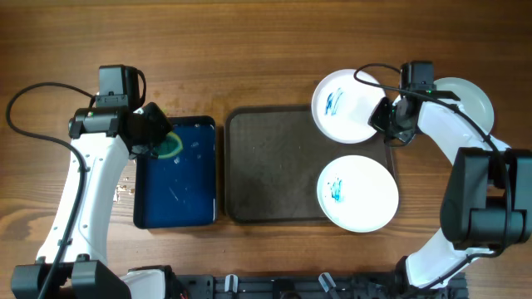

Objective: Clean dirty plates on tray and stack at the side
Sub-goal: 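Grip the rim of the upper marked white plate with the right gripper, then pull the gripped plate onto the tray center with the right gripper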

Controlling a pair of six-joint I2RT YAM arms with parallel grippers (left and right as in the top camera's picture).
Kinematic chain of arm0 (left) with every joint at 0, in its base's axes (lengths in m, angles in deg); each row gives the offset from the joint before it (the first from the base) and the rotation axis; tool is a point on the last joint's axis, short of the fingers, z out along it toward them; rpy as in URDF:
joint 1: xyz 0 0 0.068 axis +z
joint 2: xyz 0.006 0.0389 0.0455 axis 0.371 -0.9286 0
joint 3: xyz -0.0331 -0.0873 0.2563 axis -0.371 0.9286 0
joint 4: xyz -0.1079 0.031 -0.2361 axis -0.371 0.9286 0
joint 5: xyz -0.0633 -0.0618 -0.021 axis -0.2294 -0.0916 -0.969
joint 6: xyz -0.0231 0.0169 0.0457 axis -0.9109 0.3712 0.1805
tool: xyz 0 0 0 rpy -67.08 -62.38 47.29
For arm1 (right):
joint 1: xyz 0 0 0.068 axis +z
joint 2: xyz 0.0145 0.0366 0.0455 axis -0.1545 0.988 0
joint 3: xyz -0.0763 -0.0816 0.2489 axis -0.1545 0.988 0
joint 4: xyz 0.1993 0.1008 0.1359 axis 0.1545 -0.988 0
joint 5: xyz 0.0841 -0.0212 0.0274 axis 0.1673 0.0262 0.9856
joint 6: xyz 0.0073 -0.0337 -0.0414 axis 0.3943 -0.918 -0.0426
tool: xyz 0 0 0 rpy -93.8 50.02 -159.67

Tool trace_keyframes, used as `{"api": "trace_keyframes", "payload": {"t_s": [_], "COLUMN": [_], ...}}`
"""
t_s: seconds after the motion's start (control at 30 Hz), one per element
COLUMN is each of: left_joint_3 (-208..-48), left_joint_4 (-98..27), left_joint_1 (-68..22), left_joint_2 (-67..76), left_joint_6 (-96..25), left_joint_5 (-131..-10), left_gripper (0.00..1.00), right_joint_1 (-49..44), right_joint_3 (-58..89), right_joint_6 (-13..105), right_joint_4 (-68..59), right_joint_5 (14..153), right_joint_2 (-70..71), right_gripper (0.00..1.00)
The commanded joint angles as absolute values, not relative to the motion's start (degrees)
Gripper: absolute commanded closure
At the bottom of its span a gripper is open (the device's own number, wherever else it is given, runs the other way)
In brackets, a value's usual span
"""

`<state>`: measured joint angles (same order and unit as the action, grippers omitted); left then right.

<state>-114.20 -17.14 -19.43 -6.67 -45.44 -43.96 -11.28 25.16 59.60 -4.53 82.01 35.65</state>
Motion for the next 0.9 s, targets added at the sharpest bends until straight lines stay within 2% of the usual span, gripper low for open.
{"api": "trace_keyframes", "payload": {"t_s": [0.0, 0.17, 0.3, 0.53, 0.87], "left_joint_3": [-115.73, -115.73, -115.73, -111.84, -97.83], "left_joint_4": [-17.10, -17.12, -17.17, -18.65, -27.85], "left_joint_1": [-19.69, -19.71, -19.69, -19.69, -19.69], "left_joint_2": [-6.80, -6.80, -6.80, -7.15, -12.85], "left_joint_6": [-44.55, -44.55, -43.56, -40.02, -40.04], "left_joint_5": [-43.21, -43.21, -43.21, -42.97, -46.49], "left_gripper": [0.96, 0.96, 0.96, 0.96, 0.96], "right_joint_1": [-11.31, -9.84, -2.80, 6.99, 7.67], "right_joint_3": [25.32, 25.10, 23.96, 23.55, 23.55], "right_joint_6": [54.56, 43.96, 36.90, 39.69, 39.23], "right_joint_4": [-3.74, -1.84, -3.22, -8.16, -11.00], "right_joint_5": [81.77, 92.33, 95.06, 95.08, 95.54], "right_joint_2": [35.98, 35.41, 32.92, 31.69, 31.69], "right_gripper": [0.96, 0.95, 0.95, 0.95, 0.95]}}
